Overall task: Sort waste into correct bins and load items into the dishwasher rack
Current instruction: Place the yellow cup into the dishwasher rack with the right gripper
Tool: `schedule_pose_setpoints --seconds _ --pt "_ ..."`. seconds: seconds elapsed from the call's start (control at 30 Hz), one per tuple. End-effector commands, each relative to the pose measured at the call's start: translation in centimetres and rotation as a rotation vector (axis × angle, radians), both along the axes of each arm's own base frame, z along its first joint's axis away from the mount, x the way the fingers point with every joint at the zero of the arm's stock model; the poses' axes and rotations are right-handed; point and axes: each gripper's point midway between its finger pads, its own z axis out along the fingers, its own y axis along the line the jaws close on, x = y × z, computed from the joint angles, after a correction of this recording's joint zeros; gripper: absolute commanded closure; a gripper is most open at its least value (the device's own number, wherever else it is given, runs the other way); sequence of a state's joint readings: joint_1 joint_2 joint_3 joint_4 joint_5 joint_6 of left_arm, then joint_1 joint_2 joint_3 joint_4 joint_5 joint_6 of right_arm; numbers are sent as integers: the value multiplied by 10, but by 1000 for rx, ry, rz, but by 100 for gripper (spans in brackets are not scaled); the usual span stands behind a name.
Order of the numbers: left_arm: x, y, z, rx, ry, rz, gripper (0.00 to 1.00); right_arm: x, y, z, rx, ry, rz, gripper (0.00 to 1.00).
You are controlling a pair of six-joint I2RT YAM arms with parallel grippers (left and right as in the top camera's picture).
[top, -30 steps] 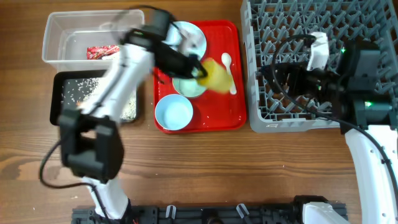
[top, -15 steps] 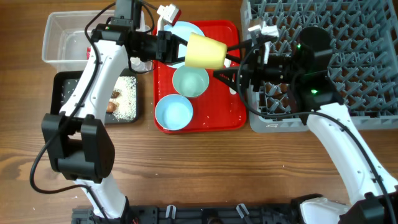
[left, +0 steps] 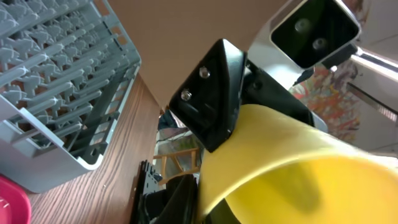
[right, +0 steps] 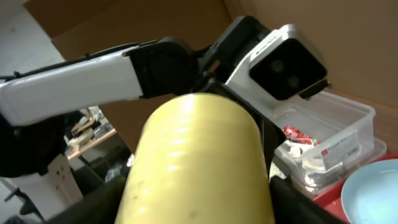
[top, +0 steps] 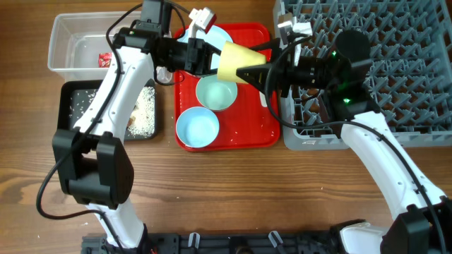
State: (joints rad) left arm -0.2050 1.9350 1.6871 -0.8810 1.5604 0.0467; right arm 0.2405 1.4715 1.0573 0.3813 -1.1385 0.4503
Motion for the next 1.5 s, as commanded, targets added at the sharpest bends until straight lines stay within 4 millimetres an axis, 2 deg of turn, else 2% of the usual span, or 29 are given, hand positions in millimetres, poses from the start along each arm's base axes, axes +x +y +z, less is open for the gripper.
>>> schedule_pose_setpoints --seconds 0.0,0.1,0.2,0.23,0.33,0.37,0.4,0.43,0.5,0.57,0.6,0.67,0.77,0.9,1.03,1.13,1.2,1.27,1.33,1.4,1.47 --pt "-4 0 12 -18 -25 -8 94 -10 7 2 4 -13 61 51" --pt "-4 0 12 -18 -25 -8 74 -8 4 -1 -2 10 53 56" --pt "-1 3 12 -19 -34 1 66 4 -14 -9 -13 59 -1 56" --pt "4 5 10 -7 -57 17 66 15 -31 -13 -21 77 -50 55" --pt "23 12 -12 123 -101 107 64 45 -93 -36 -42 221 -247 55" --pt "30 14 -23 185 -113 141 60 55 -120 -48 -65 281 -360 55" --pt "36 16 -33 250 -124 175 60 58 -132 -53 -84 302 -415 55" --pt "44 20 -46 331 -137 216 60 60 -152 -61 -146 335 -524 55" --pt "54 28 -64 445 -152 273 61 56 -172 -65 -272 371 -666 55" --pt "63 39 -81 565 -161 330 61 47 -195 -60 -427 425 -829 59" --pt "70 54 -98 689 -164 383 61 32 -215 -59 -575 501 -959 60" --pt "74 67 -111 789 -163 421 61 21 -217 -65 -661 538 -995 61" --pt "77 82 -123 898 -163 459 61 6 -216 -91 -786 636 -1023 60" --pt "77 91 -129 955 -157 474 62 -11 -208 -144 -971 818 -943 56" --pt "77 91 -129 957 -157 475 62 -14 -208 -192 -1086 963 -870 55" --pt "77 91 -129 958 -154 473 62 -15 -208 -223 -1150 1050 -823 50" --pt "77 91 -129 958 -154 473 61 -17 -208 -233 -1171 1079 -807 38" --pt "77 91 -129 958 -155 473 60 -15 -208 -231 -1164 1074 -808 21" --pt "77 91 -129 958 -155 473 60 -4 -207 -210 -1131 1028 -832 10" --pt "77 92 -127 956 -159 477 60 10 -205 -174 -1085 954 -855 9" --pt "77 95 -118 955 -178 496 61 26 -191 -132 -996 859 -832 10"
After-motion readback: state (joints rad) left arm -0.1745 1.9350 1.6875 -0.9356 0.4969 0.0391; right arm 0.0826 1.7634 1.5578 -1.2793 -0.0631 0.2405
